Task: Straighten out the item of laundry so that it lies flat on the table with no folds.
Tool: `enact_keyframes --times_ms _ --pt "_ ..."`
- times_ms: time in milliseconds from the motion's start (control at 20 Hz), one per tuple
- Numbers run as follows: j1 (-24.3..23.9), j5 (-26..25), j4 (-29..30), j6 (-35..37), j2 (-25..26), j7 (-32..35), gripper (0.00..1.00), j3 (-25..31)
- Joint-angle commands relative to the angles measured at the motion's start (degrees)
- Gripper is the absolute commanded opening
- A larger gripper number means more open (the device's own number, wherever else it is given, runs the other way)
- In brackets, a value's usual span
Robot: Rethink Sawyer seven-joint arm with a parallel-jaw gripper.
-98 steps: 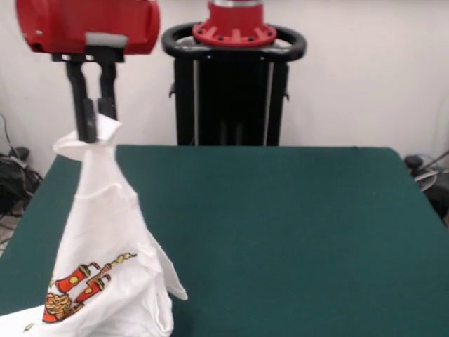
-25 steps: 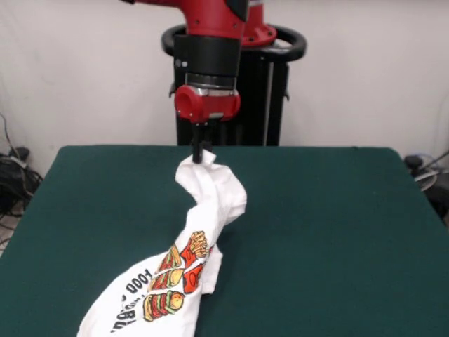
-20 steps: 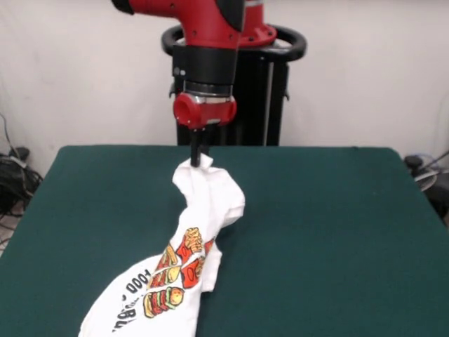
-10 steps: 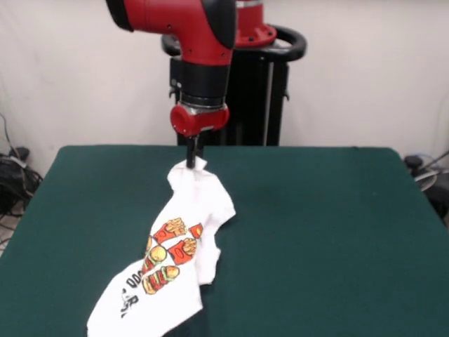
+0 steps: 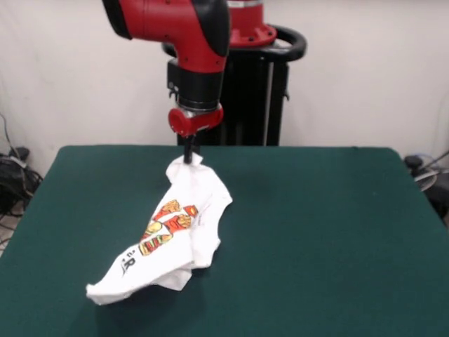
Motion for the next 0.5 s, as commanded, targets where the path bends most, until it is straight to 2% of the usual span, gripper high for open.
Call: enact_keyframes --times_ms 50,500 --pt "-1.2 -3.5 -4.6 -2.4 5.3 9.0 0.00 0.6" --pt "-4.8 -5.3 -4.3 -3.5 5.5 10.2 0.00 4.7"
